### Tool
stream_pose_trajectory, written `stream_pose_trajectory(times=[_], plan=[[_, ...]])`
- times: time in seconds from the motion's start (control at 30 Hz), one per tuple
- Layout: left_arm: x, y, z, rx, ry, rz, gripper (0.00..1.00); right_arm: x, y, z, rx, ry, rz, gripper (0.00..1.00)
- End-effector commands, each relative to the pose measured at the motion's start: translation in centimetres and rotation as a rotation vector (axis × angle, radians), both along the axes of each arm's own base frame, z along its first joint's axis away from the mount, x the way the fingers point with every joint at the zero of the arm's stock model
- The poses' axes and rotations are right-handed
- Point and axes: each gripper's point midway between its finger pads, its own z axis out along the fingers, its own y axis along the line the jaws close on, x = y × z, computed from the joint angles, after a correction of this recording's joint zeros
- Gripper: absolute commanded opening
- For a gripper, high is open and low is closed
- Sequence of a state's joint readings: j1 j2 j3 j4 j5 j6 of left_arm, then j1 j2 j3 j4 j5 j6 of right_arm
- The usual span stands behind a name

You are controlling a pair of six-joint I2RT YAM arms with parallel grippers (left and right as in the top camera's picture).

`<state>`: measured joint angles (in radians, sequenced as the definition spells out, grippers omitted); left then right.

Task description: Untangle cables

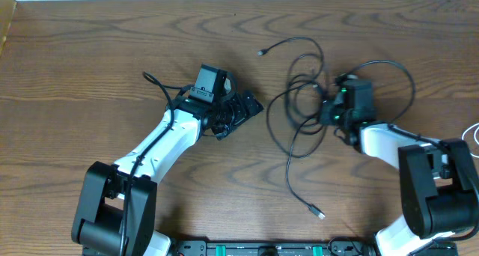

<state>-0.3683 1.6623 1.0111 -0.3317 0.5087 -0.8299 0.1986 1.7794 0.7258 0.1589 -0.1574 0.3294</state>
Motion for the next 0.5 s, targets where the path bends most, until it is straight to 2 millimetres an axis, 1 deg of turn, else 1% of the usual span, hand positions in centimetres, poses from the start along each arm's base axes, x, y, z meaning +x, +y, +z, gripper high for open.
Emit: stream_pose_trajectory(times=[0.0,0.03,0.07,0.13,0.23,0.27,0.3,0.33,0.37,0.4,0.47], plan=[[0.8,0.4,0.7,0.024,-0.042,0.01,0.95,-5.1,2.9,-3.7,-0.007,0.164,0.125,0.01],[0.8,0.4,0.6,0.024,-0.041,0.01,0.95,-5.1,3.0,-3.3,-0.021,0.151,0.126,0.01],[0.9,0.4,0.7,0.024,-0.042,0.01,0.98,-4.9,3.2,-2.7,-0.027,0.131,0.139,0.01],[1.0,0.4,0.7,0.022,-0.049,0.01,0.98,-4.6,3.5,-0.9,-0.023,0.088,0.156,0.01],[3.0,1.0,1.2,0.063,-0.137,0.055,0.98,-3.8,3.1,2.6,-0.025,0.002,0.14,0.01],[3.2,1.3,1.1,0.077,-0.143,0.064,0.98,-3.3,2.7,4.3,-0.036,-0.046,0.121,0.01],[3.1,1.3,1.1,0.077,-0.143,0.064,0.98,-3.1,2.5,4.9,-0.04,-0.066,0.112,0.02],[3.1,1.3,1.1,0.077,-0.143,0.064,0.98,-2.9,2.3,6.2,-0.043,-0.103,0.099,0.06],[3.1,1.3,1.1,0.077,-0.142,0.064,0.98,-2.7,2.2,7.7,-0.041,-0.142,0.092,0.15],[3.1,1.3,1.1,0.077,-0.142,0.064,0.98,-2.6,2.2,8.7,-0.034,-0.167,0.091,0.21],[3.1,1.3,1.1,0.077,-0.142,0.064,0.98,-2.6,2.2,10.6,-0.021,-0.216,0.089,0.26]])
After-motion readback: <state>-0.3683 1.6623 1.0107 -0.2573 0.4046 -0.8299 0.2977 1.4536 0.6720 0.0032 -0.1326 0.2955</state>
